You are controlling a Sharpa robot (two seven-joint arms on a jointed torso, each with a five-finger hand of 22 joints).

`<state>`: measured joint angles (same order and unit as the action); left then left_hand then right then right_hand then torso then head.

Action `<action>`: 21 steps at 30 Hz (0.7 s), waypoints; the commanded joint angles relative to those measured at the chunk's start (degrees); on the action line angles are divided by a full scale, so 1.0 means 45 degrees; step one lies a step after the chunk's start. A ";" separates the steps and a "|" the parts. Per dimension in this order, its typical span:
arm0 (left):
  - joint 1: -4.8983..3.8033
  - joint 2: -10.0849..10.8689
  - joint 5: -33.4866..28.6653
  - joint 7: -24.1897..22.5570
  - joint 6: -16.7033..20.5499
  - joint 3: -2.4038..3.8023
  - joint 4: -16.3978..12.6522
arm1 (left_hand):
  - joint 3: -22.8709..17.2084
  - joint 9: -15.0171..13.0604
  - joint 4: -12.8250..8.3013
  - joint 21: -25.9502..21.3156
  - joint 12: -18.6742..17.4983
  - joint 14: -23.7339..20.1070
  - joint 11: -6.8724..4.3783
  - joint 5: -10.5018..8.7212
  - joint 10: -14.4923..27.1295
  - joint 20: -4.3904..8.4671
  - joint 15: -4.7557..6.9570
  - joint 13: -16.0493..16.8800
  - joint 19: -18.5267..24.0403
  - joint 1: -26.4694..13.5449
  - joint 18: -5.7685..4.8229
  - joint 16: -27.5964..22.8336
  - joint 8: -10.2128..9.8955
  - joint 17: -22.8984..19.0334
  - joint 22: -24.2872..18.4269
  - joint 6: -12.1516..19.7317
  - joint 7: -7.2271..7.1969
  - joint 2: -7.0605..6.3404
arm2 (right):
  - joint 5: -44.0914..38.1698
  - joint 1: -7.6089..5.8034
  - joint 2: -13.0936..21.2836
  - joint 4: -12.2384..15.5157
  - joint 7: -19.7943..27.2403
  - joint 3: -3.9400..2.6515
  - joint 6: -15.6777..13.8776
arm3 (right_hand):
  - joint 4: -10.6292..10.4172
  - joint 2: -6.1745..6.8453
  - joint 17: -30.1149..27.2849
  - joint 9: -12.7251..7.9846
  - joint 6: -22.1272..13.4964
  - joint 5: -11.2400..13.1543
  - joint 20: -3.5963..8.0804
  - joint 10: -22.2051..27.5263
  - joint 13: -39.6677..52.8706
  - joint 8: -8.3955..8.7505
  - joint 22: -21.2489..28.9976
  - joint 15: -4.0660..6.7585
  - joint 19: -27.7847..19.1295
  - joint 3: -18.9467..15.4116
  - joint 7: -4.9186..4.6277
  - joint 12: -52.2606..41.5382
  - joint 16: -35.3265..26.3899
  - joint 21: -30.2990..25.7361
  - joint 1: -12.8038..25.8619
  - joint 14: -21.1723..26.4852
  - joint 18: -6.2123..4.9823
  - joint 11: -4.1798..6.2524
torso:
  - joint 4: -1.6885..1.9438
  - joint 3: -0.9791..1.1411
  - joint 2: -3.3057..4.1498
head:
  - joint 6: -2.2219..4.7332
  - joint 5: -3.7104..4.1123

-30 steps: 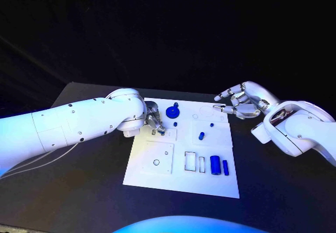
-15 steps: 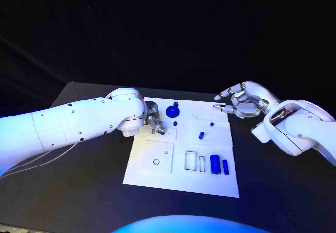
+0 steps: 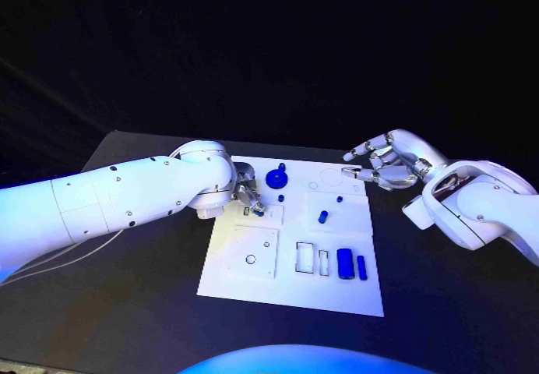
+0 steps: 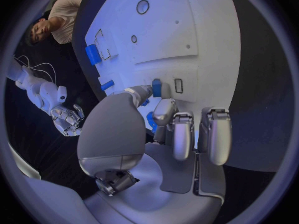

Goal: Assemble the parts on the task board

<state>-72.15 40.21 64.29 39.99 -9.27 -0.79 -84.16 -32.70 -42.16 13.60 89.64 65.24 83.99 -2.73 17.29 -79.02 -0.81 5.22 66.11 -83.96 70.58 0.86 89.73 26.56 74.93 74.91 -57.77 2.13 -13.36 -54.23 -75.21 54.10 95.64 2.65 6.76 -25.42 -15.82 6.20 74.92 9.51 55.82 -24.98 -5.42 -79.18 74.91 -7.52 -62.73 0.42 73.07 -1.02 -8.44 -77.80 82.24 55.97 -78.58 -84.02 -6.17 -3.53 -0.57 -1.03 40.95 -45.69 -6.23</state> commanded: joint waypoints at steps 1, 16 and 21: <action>0.0018 -0.0050 0.0040 0.0485 -0.0306 -0.0015 0.0003 | -0.0517 -0.0022 -0.0568 0.0080 0.0072 0.1336 0.0034 0.0014 -0.0091 0.0067 0.0076 0.0011 -0.1343 -0.0088 -0.0192 0.0059 0.0056 0.3348 0.3353 -0.0184 -0.0187 0.0034 | -0.0061 0.0011 0.0000 0.0020 0.0082 0.0001 0.0169 | 0.0000 -0.0088 0.0416 0.0022 -0.0030 -0.0079 0.0004 0.0051 0.0533 -0.0061 0.0002 0.0071 0.0005 -0.0036 0.0042 -0.0006 -0.0047 -0.0059 0.0067 -0.0601 -0.0237 0.0012 | -0.0010 0.0009 0.0006 | -0.0001 -0.0003; 0.0018 -0.0113 0.0083 0.0518 -0.0585 -0.0020 0.0071 | -0.0052 -0.0108 -0.0388 0.0080 0.0151 0.1336 0.0001 -0.0045 -0.0148 0.0095 0.0104 0.0080 -0.1343 -0.0551 -0.0192 0.0059 0.0063 0.3348 0.3353 -0.0316 -0.0226 0.0102 | -0.0061 0.0027 -0.0005 0.0004 0.0080 0.0001 0.0183 | 0.0000 -0.0088 0.0416 0.0022 -0.0030 -0.0079 0.0004 0.0051 0.0533 -0.0061 0.0002 0.0071 0.0005 -0.0036 0.0042 -0.0006 -0.0047 -0.0059 0.0067 -0.0601 -0.0237 0.0012 | -0.0006 0.0019 0.0003 | -0.0076 0.0033; 0.0018 -0.0126 0.0151 0.0529 -0.0621 -0.0020 0.0091 | 0.0129 -0.0135 -0.0312 0.0080 0.0221 0.1336 -0.0016 -0.0059 -0.0194 0.0106 0.0117 0.0141 -0.1343 -0.0685 -0.0192 0.0059 0.0068 0.3348 0.3353 -0.0378 -0.0245 0.0162 | -0.0061 0.0028 0.0003 0.0005 0.0078 0.0001 0.0184 | 0.0000 -0.0092 0.0396 0.0024 -0.0022 -0.0086 0.0006 0.0066 0.0514 -0.0076 0.0035 0.0073 -0.0008 -0.0041 0.0045 0.0009 -0.0064 -0.0109 0.0070 -0.0598 -0.0245 0.0014 | -0.0008 0.0012 0.0005 | -0.0076 0.0032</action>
<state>-72.20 39.83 64.76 40.02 -10.25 -0.76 -83.64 -32.33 -42.72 12.21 89.64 65.90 83.99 -2.82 17.13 -79.53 -0.81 5.22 66.67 -83.95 67.93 0.87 89.73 26.50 74.92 74.91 -58.47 1.60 -12.66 -54.23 -75.13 54.11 95.61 2.64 6.76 -25.34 -15.82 6.20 74.91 9.55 55.82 -24.97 -5.42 -79.18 74.90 -7.52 -62.62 0.42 73.07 -1.02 -8.44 -77.79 82.24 55.69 -78.58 -84.02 -6.17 -3.53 -0.59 -0.96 40.97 -46.03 -6.08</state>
